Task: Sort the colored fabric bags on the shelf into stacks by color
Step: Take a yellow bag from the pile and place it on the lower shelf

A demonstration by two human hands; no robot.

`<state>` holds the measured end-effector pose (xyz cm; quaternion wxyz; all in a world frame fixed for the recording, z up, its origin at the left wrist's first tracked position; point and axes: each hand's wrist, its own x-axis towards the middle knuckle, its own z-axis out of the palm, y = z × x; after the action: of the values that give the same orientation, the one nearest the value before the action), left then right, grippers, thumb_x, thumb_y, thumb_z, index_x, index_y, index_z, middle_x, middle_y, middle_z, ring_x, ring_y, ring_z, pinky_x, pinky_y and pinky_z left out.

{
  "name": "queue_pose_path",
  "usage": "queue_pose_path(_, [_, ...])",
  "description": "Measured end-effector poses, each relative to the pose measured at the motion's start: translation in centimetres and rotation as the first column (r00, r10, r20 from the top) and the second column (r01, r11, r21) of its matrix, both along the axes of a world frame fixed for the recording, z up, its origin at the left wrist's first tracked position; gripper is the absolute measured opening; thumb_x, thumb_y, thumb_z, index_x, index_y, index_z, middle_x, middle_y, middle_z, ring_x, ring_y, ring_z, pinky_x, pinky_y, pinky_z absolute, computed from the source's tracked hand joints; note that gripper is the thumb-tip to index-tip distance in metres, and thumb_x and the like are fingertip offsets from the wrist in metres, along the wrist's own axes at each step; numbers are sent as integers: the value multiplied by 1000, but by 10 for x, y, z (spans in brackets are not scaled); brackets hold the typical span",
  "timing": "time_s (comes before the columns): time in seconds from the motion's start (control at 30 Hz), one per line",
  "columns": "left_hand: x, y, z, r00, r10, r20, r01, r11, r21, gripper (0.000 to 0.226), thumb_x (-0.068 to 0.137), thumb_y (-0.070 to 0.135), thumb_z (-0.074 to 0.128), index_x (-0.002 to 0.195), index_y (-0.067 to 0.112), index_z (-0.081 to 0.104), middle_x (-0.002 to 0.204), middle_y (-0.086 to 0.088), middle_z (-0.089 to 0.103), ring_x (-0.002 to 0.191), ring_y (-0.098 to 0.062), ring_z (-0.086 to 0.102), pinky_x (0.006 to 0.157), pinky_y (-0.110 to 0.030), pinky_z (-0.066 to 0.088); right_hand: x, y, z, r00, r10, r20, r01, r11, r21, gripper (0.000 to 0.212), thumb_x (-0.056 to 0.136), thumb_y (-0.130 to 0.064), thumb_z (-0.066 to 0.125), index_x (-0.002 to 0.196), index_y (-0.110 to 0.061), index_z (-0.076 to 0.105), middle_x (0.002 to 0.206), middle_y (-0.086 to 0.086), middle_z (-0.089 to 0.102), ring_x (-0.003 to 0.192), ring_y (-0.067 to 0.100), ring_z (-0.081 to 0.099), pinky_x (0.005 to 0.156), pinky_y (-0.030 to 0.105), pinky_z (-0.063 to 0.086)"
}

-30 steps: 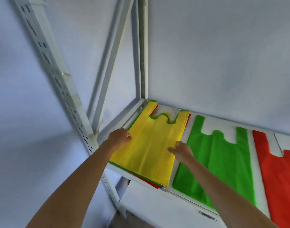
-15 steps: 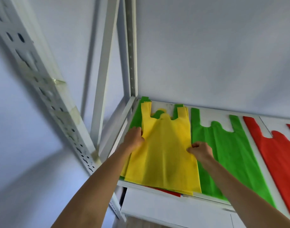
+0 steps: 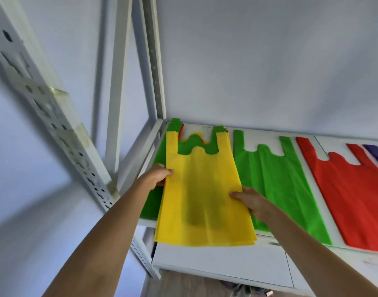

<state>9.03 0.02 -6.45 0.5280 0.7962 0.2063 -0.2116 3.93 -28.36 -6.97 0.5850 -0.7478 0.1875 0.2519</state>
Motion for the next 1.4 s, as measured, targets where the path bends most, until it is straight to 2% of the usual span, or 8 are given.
queue_pose_path(0.27, [-84,-22,3,983,108,146,-103,994,-41,34,97,24,54,123,4,56,111,-13,66,93,-25,65,82,-35,53,-72,-25,9,986,67,154,-69,998,8,36,90,-12,61,123,0,57,119,17,63,96,26,61,84,34,46])
queue_pose_path(0.37, [-132,-34,1,967,185,174,-168,980,-106,36,96,21,54,127,2,55,98,-7,66,85,-21,64,77,-34,53,-121,-46,3,987,98,128,-109,991,77,36,89,-15,63,122,-3,59,122,16,64,98,26,62,89,39,49])
queue_pose_path(0.5, [-204,-55,-9,955,251,159,-225,960,-169,39,99,20,48,133,3,51,119,-11,62,106,-27,60,97,-42,46,-186,-71,-14,984,156,89,-168,975,143,42,89,-19,63,127,-4,56,127,14,61,112,32,60,99,49,46])
queue_pose_path(0.73, [-318,-80,-66,934,356,10,-350,923,-160,39,99,21,49,134,7,51,134,-14,57,117,-34,58,100,-50,46,-296,-101,-73,980,176,-87,-148,954,261,40,89,-22,62,125,-6,56,122,9,63,101,26,63,87,41,49])
queue_pose_path(0.9, [-363,-100,-116,926,367,-87,-378,902,-208,36,98,18,52,131,5,53,124,-14,61,83,-21,62,69,-32,51,-341,-110,-121,965,187,-185,-130,951,281,28,90,-21,60,118,-17,56,111,1,65,95,17,63,88,39,46])
queue_pose_path(1.03, [-363,-106,-163,919,349,-182,-384,896,-225,25,97,17,53,119,11,61,125,-17,62,80,-18,63,69,-32,53,-347,-105,-160,949,170,-265,-98,960,264,34,89,-23,62,121,-14,57,114,4,66,101,22,63,88,40,49])
queue_pose_path(1.13, [-339,-106,-194,912,352,-210,-395,892,-219,27,97,19,53,123,14,59,108,-8,65,79,-15,62,70,-32,53,-330,-99,-188,945,118,-304,-43,969,245,35,88,-22,62,121,-11,58,113,5,67,99,22,64,85,40,48])
queue_pose_path(1.4, [-191,-75,-287,941,332,-61,-336,902,-272,38,97,22,53,135,19,51,120,-3,58,97,-20,59,84,-35,47,-198,-63,-265,981,-36,-190,67,985,158,42,86,-19,65,127,-10,56,119,9,64,104,29,61,91,44,49])
